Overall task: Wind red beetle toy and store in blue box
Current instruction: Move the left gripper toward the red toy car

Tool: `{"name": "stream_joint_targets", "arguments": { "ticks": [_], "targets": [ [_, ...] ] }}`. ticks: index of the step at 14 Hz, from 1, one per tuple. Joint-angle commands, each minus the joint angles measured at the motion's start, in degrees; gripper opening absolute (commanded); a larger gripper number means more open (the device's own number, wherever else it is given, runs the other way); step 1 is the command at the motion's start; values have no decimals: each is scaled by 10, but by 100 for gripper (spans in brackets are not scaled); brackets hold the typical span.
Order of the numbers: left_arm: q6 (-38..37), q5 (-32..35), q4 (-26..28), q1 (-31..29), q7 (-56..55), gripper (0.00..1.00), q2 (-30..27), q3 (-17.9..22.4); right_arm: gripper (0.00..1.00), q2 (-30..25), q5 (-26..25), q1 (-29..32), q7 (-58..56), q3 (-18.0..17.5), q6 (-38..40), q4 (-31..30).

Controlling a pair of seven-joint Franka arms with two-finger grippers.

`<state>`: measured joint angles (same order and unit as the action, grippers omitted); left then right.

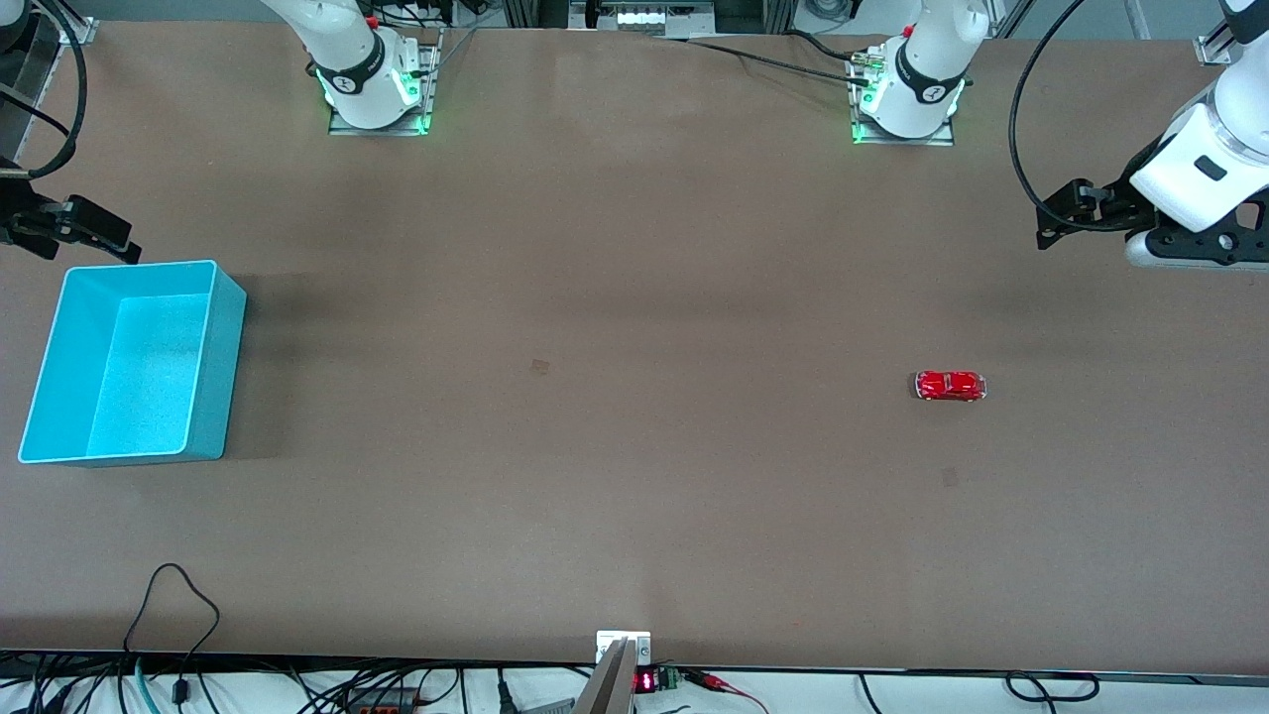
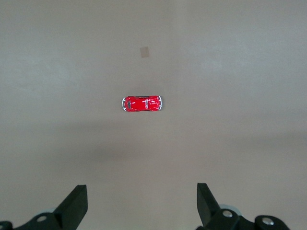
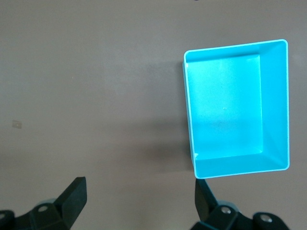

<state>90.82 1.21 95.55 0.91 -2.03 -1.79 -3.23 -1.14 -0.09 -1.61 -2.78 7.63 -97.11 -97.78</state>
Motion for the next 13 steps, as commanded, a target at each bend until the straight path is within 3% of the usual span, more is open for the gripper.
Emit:
{"name": "stream_joint_targets", "arguments": {
  "ticks": [1,13],
  "targets": [
    [-11,-3,-8,-2,2,100,-1,-4,100,-5,-1,-1,-3,1,9,3],
    [-53,-4,-20,-3,4,100,12,-3,100,-3,0,-1,-3,1,6,3]
  ]
}}
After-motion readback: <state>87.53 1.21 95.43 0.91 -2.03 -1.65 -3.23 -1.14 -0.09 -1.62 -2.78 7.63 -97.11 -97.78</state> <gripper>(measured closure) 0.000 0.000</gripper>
